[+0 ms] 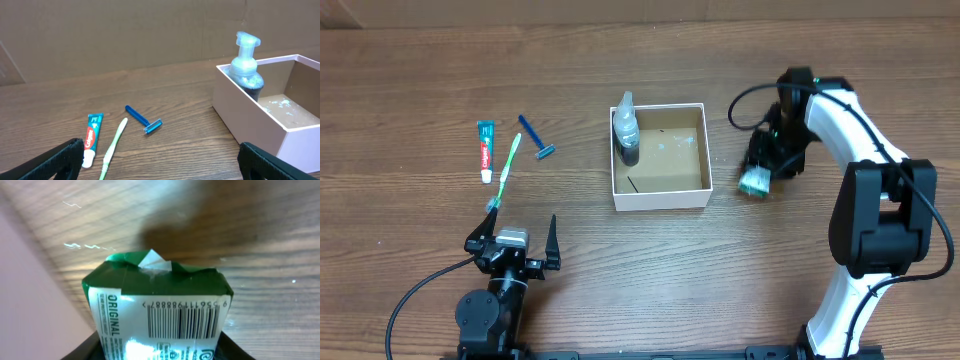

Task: Pack container
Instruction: 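Grasp the green soap bar and lower it into the box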

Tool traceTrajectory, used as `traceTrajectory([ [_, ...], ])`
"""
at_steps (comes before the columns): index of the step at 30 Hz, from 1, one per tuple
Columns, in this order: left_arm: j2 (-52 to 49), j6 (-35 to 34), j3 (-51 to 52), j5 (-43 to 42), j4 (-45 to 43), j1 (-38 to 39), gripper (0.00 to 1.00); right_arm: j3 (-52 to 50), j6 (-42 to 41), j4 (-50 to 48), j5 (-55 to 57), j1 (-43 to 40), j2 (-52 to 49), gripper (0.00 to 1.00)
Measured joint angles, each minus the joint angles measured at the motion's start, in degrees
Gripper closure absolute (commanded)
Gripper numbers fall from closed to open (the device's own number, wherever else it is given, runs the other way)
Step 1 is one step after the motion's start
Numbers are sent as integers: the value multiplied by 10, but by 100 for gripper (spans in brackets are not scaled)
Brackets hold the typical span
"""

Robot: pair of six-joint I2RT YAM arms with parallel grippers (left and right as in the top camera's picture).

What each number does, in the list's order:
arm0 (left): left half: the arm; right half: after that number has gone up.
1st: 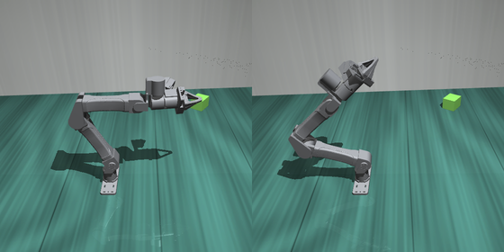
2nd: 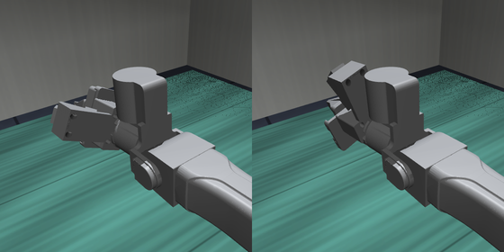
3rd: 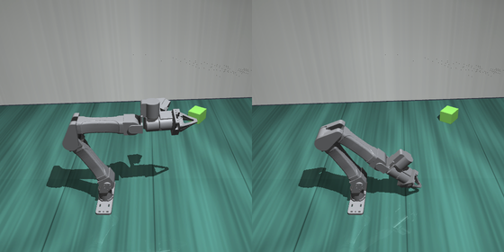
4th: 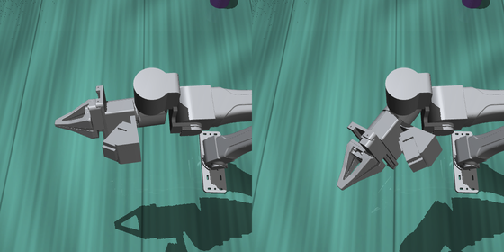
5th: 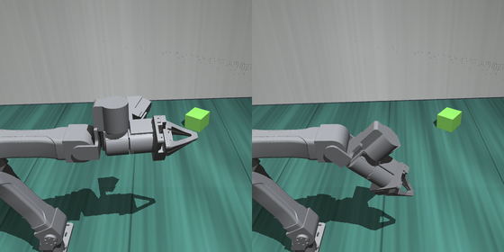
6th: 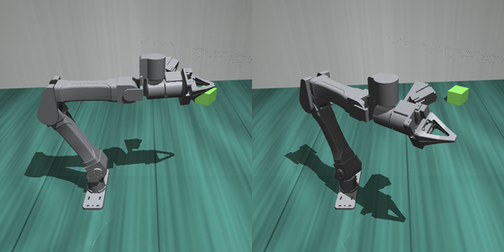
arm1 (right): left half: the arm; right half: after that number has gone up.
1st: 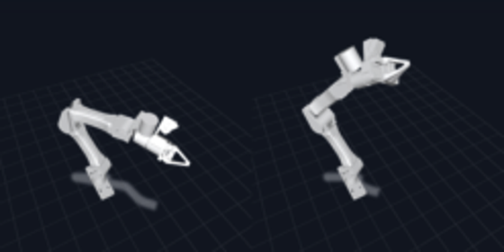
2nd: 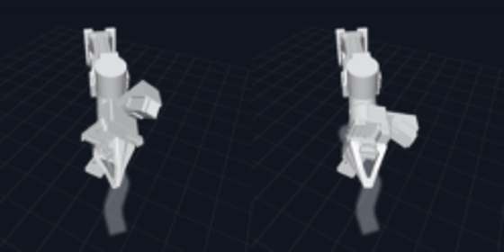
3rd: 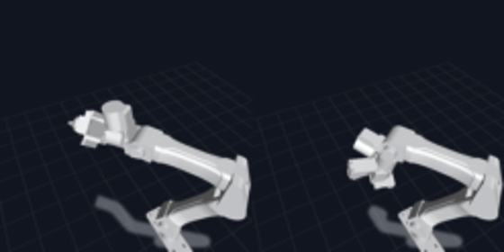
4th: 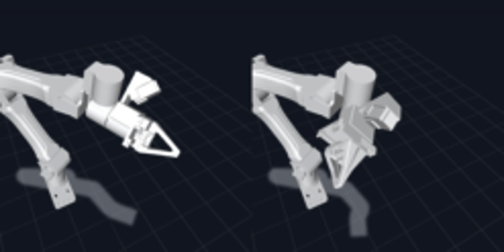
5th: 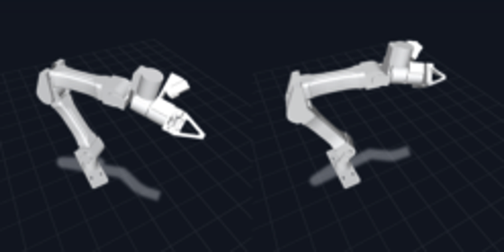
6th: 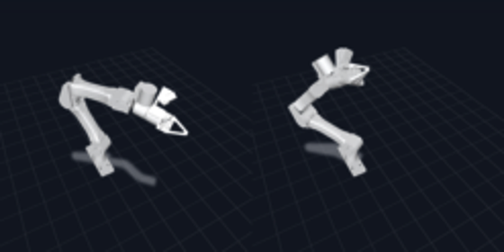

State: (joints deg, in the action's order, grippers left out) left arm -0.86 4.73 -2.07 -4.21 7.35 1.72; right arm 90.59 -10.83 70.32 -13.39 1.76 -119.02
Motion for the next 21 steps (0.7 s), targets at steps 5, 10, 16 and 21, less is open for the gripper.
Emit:
traceTrajectory([
  [5,0,0,0,0,0,0,0,122,11,64,-71,3,43,60],
  [10,0,0,0,0,0,0,0,167,20,55,-102,47,135,59],
  [16,0,0,0,0,0,0,0,150,15,-14,-30,172,153,59],
  [21,0,0,0,0,0,0,0,94,-20,-87,77,236,153,59],
])
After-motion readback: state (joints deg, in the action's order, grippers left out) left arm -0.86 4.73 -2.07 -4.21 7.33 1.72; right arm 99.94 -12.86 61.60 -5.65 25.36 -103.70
